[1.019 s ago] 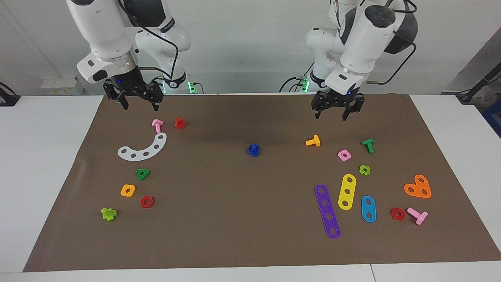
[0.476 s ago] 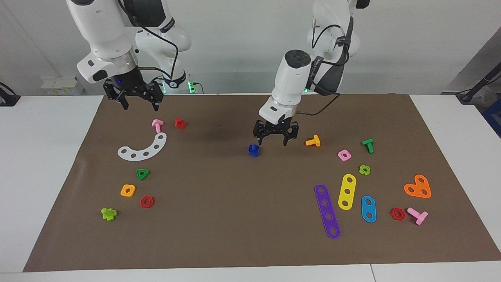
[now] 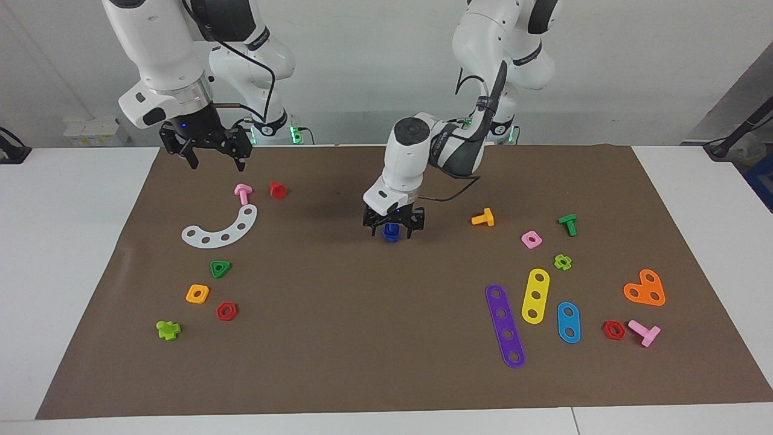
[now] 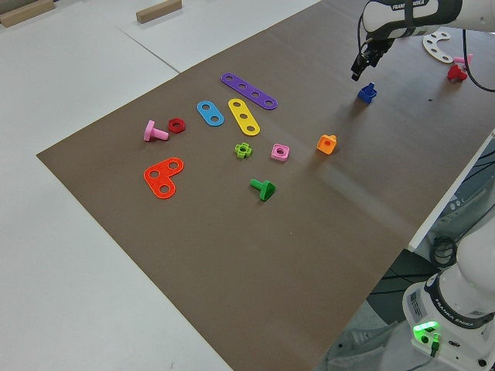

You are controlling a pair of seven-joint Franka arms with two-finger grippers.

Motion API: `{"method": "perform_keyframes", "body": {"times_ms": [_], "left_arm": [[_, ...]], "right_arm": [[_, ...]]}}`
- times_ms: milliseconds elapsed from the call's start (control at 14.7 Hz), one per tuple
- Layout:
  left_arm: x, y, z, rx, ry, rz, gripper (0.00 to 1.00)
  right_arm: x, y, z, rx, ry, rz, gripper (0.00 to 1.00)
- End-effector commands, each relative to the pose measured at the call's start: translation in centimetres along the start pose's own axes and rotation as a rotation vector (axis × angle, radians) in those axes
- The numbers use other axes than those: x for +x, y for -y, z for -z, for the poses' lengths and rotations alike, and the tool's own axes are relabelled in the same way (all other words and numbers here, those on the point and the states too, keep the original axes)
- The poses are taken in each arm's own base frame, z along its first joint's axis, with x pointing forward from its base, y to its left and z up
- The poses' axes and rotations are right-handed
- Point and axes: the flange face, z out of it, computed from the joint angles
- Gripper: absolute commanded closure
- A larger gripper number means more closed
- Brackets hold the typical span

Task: Unscrew and place screws in storage area
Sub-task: 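Grasp and twist the blue nut off the bolt with the left gripper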

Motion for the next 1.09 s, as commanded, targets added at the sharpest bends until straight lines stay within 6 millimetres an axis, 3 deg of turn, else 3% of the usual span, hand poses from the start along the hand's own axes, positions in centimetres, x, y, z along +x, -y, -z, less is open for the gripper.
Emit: {"method": "perform_keyframes", "body": {"times_ms": [0, 476, 748, 1019], "left_arm": [[-1.0, -0.3, -0.8, 0.032, 0.000, -0.027, 0.00], [-2.7, -0.5, -1.9, 0.066, 0.026, -0.060, 0.09], [-3.0, -0.1, -2.3, 0.071, 0.031, -0.061, 0.19], [-3.0, 0.0, -2.3, 0.074, 0.035, -0.062, 0.52]], "right_arm": [[-0.1, -0.3, 0.2, 0.005, 0.009, -0.005, 0.00], [-0.1, -0.3, 0.2, 0.004, 0.011, -0.005, 0.00], [-0.1, -0.3, 0.2, 0.004, 0.011, -0.005, 0.00], [-0.1, -0.3, 0.2, 0.004, 0.011, -0.005, 0.00]]}}
